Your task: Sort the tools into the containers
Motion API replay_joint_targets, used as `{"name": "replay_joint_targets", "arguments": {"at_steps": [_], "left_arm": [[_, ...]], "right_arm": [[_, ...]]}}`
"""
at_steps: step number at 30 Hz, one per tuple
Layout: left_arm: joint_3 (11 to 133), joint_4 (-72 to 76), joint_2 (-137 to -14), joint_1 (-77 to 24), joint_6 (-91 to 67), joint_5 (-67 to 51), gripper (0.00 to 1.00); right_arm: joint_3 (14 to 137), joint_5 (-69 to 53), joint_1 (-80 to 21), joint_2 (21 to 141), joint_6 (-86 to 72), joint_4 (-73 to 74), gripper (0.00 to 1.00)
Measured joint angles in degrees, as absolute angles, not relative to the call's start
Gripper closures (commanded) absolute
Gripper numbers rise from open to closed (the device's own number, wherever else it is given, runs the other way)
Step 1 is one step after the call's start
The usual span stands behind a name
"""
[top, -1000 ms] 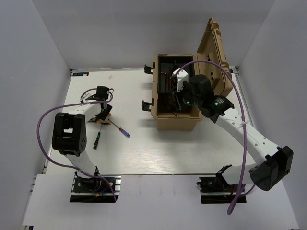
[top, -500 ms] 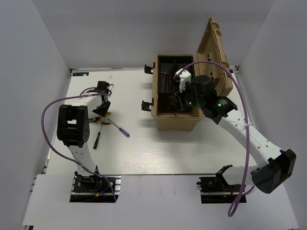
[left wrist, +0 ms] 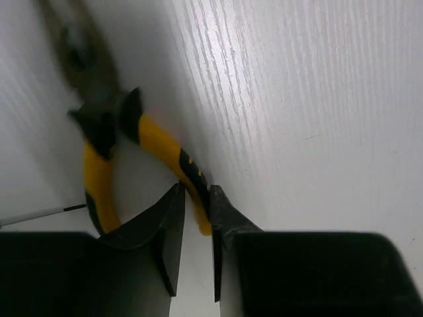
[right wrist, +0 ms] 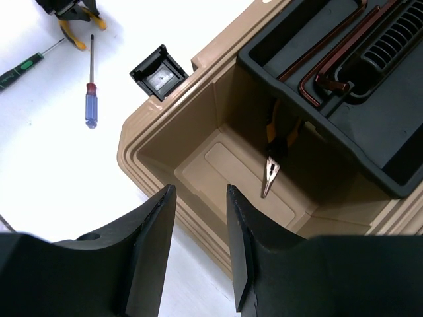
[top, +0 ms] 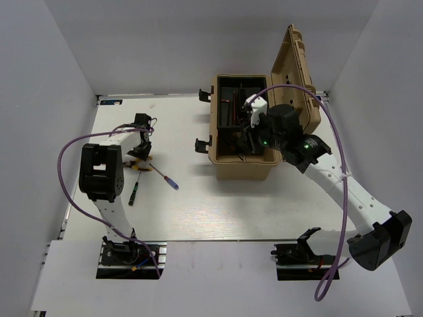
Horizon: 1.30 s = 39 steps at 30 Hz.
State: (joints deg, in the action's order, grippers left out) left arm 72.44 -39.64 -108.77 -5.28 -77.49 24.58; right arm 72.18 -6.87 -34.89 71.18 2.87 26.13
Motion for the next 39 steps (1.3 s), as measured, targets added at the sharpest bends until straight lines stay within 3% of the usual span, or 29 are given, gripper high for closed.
{"name": "replay_joint_targets", "arguments": {"at_steps": [7, 9, 10, 13, 16, 26, 29, 31, 33, 35, 39], "left_arm": [[72.5, -40.1, -109.4, -4.1, -77.6, 24.6, 0.73], [72.5, -40.1, -109.4, -4.0, -77.7, 24.6, 0.67], [72.5, -40.1, -109.4, -3.8, -77.7, 24.6, 0.56], [73.1, -40.3, -109.9, -3.4, -77.7, 24.7, 0.43], [73.6, -40.2, -110.1, -3.2, -77.7, 24.8, 0.43], [73.5, -40.2, -110.5, -2.7, -77.1, 25.1, 0.91], [73.6, -39.9, -110.5, -2.7, -75.5, 25.0, 1.00], [74.0, -40.0, -110.6, -2.7, -73.3, 25.1, 1.00], [74.6, -39.9, -110.8, -2.9, -70.5, 25.1, 1.00], [74.8, -39.4, -110.8, -2.9, -67.8, 25.0, 1.00], [74.7, -35.6, -108.6, -3.0, -59.5, 23.2, 1.00]], "right_arm": [[72.2, -7.1, -34.8, 70.1, 2.6, 26.6, 0.57], [72.2, -7.1, -34.8, 70.0, 2.5, 26.7, 0.57], [72.2, -7.1, -34.8, 70.0, 2.5, 26.8, 0.57], [72.2, -7.2, -34.8, 69.9, 2.3, 26.9, 0.57], [72.2, -7.4, -34.7, 69.9, 2.1, 26.9, 0.57], [72.2, -7.6, -34.5, 69.7, 1.9, 27.0, 0.57], [72.2, -7.7, -34.5, 69.7, 1.9, 27.1, 0.57], [72.2, -7.8, -34.4, 69.7, 1.9, 27.1, 0.55], [72.2, -8.2, -34.4, 69.7, 2.0, 27.1, 0.40], [72.2, -8.6, -34.2, 69.7, 2.1, 27.1, 0.35], [71.6, -9.8, -34.2, 69.7, 2.8, 27.1, 0.32]]}}
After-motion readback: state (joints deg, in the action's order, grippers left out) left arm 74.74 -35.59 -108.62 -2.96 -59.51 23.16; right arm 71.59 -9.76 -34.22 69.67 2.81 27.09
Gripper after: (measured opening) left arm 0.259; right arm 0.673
